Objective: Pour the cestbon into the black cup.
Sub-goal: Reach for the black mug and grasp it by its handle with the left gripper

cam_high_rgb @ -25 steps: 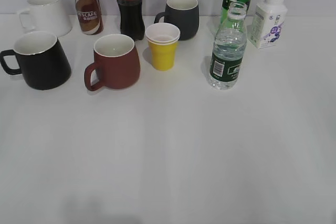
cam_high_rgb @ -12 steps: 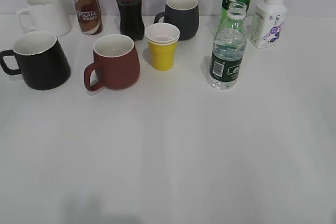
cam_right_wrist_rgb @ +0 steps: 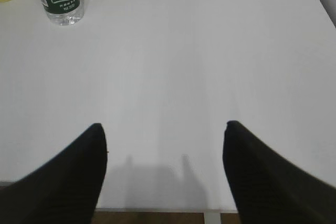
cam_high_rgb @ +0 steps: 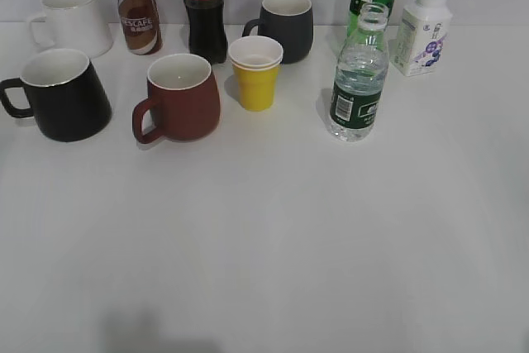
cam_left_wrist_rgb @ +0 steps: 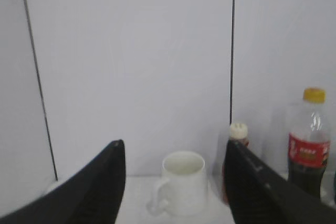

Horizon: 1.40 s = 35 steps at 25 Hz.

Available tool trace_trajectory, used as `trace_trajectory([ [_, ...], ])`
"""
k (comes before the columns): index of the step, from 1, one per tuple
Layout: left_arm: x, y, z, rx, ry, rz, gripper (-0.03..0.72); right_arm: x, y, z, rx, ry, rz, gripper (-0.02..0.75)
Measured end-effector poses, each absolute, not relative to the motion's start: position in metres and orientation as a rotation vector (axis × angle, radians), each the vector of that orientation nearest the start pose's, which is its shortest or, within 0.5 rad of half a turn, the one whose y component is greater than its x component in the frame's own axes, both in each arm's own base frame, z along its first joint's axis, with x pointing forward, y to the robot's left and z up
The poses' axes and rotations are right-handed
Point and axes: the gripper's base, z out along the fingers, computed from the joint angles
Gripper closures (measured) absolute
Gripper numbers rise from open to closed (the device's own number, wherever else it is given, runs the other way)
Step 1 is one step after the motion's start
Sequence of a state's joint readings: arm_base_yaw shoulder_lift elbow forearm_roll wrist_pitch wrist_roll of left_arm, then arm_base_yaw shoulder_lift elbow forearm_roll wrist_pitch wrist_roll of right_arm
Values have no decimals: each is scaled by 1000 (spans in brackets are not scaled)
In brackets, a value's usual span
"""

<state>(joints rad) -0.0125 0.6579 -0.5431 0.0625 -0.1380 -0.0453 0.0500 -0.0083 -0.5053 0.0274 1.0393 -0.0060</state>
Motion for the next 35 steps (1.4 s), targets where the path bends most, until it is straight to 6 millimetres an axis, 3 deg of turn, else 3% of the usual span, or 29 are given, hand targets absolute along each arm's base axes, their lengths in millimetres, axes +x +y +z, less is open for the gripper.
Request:
trace_trajectory([
  [3,188,-4,327,34,1548,-11,240,-6,2,280,-58,2009,60,218],
  [7,218,-3,292,-6,1636,-36,241,-6,2,280,-57,2009,61,218],
  [13,215,-1,207,-54,1736,-41,241,-6,2,280,-57,2009,61,218],
  [17,226,-1,173,-56,1709,-34,241,-6,2,280,-57,2009,64,218],
  [23,249,-4,123,-21,1807,-45,241,-6,2,280,-57,2009,66,218],
  [27,260,1,105,-34,1850,-33,241,-6,2,280,-58,2009,69,218],
  [35,281,15,114,-22,1774,-31,241,-6,2,280,-58,2010,70,218],
])
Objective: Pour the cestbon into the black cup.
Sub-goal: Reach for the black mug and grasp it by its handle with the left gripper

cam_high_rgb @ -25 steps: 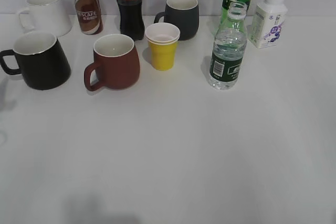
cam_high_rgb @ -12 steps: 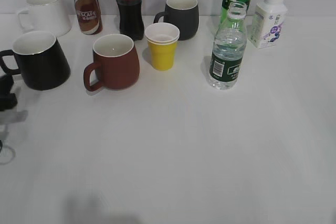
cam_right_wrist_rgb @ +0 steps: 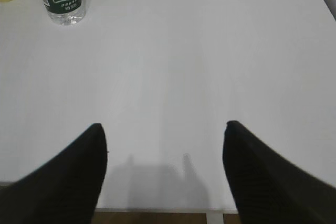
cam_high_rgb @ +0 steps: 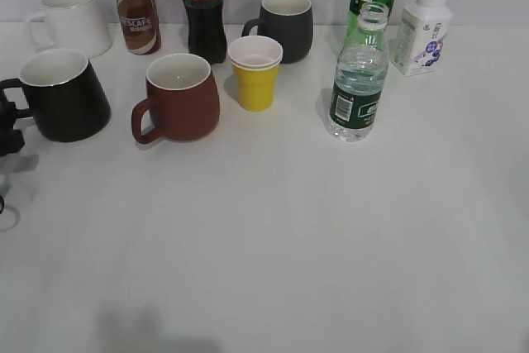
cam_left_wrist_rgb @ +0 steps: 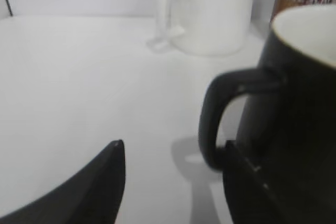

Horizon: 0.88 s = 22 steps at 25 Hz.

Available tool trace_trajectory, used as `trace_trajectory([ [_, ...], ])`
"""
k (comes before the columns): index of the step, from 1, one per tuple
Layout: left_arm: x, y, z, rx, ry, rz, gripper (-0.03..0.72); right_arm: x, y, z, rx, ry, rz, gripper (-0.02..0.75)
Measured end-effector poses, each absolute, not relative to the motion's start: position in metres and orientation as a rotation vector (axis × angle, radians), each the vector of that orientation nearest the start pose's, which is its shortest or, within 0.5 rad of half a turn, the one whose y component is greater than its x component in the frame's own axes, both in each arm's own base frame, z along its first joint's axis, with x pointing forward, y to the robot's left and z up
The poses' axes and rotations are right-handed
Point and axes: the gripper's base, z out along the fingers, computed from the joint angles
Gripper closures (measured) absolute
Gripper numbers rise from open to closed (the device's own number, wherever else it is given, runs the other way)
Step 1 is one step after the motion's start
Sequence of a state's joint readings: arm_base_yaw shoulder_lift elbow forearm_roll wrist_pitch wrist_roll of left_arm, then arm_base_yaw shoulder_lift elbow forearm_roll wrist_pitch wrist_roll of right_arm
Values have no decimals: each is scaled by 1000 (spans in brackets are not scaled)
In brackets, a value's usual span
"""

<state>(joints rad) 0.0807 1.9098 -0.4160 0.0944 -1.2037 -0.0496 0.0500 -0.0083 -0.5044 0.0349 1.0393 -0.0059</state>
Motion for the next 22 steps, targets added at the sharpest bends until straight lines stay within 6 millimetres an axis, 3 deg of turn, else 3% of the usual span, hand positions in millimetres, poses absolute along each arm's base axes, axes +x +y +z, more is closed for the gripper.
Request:
trace_trajectory([
  [9,297,12,121,15,1752,-62,244,-6,2,280,-58,2010,70,218],
  [17,314,14,119,16,1786,-52,300,-6,2,280,-52,2010,74,218],
  [20,319,14,114,16,1783,-57,351,-6,2,280,-52,2010,74,218],
  [22,321,14,113,22,1765,-62,475,-6,2,280,-52,2010,74,218],
])
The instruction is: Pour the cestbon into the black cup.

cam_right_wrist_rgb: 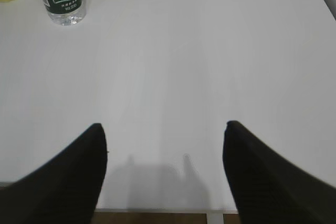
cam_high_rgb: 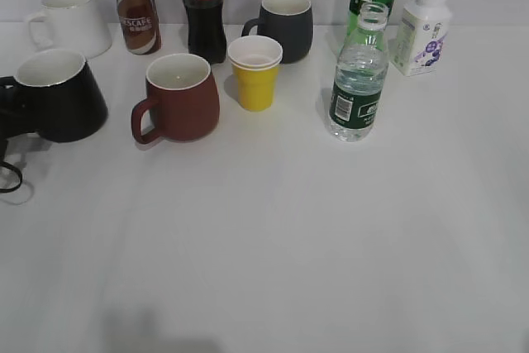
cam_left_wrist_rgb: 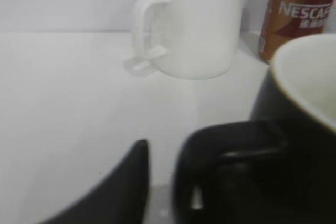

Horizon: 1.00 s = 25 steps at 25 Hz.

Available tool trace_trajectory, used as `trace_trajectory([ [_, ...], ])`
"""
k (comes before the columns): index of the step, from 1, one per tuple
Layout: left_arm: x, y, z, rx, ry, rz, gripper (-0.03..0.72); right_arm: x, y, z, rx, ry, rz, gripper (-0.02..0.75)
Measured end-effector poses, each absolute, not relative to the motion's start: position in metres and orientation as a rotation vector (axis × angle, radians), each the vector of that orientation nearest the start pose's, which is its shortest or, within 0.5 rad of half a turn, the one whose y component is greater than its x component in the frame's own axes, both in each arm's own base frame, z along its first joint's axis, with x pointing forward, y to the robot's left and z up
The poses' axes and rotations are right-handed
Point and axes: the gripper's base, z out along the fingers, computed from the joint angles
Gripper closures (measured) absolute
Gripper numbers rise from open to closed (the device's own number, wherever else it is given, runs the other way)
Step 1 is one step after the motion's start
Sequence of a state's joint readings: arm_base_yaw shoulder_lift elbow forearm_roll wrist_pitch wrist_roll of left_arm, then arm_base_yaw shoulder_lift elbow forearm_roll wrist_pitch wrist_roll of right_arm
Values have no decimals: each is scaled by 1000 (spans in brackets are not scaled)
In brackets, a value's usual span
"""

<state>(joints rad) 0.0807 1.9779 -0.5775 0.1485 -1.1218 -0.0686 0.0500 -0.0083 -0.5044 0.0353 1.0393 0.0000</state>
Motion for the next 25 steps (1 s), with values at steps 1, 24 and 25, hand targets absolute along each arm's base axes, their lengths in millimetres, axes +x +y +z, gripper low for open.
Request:
trace_trajectory([
  [1,321,13,112,30,1758,-66,545,-6,2,280,-52,2010,74,218],
  [24,302,10,214,95,1588,-34,651,188,18,293,-45,1891,150,238],
  [25,301,10,216,97,1588,-31,651,193,22,289,-70,1902,135,238],
])
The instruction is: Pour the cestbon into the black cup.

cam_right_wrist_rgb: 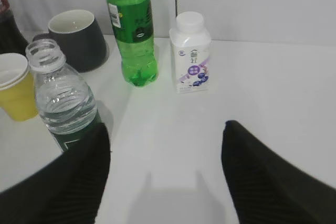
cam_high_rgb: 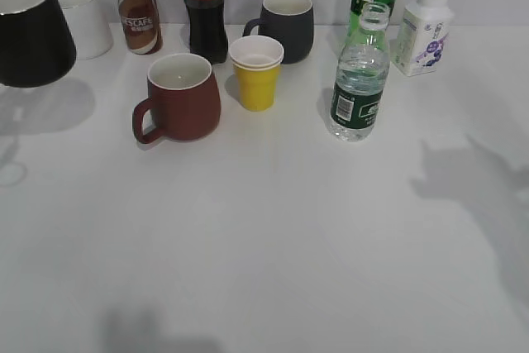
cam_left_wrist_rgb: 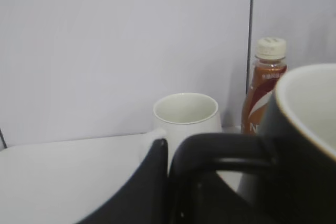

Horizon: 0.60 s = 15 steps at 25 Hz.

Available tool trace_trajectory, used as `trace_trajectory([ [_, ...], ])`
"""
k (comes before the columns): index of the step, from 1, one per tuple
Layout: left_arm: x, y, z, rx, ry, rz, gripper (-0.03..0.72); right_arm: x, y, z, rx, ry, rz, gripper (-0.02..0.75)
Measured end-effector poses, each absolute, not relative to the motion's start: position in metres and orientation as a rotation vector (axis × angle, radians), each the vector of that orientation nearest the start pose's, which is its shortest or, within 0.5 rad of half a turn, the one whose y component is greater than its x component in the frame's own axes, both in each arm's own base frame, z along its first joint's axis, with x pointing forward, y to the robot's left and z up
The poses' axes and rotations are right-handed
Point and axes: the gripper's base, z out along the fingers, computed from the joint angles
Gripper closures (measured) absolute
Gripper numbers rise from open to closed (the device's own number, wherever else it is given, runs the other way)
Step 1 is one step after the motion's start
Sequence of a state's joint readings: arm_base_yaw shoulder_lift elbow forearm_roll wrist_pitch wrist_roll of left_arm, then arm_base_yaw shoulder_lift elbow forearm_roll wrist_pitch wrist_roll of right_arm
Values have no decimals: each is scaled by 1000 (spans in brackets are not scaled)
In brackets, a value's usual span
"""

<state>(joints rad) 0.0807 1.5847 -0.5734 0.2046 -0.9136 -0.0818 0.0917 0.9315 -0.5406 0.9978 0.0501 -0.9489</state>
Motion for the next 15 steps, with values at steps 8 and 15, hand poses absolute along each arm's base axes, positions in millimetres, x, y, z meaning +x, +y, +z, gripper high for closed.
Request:
trace_trajectory([
  [8,297,9,218,101,1594,-30,651,200,92,266,-302,1838,188,238],
  [15,297,9,218,103,1594,-38,651,208,115,196,-193,1847,215,239],
])
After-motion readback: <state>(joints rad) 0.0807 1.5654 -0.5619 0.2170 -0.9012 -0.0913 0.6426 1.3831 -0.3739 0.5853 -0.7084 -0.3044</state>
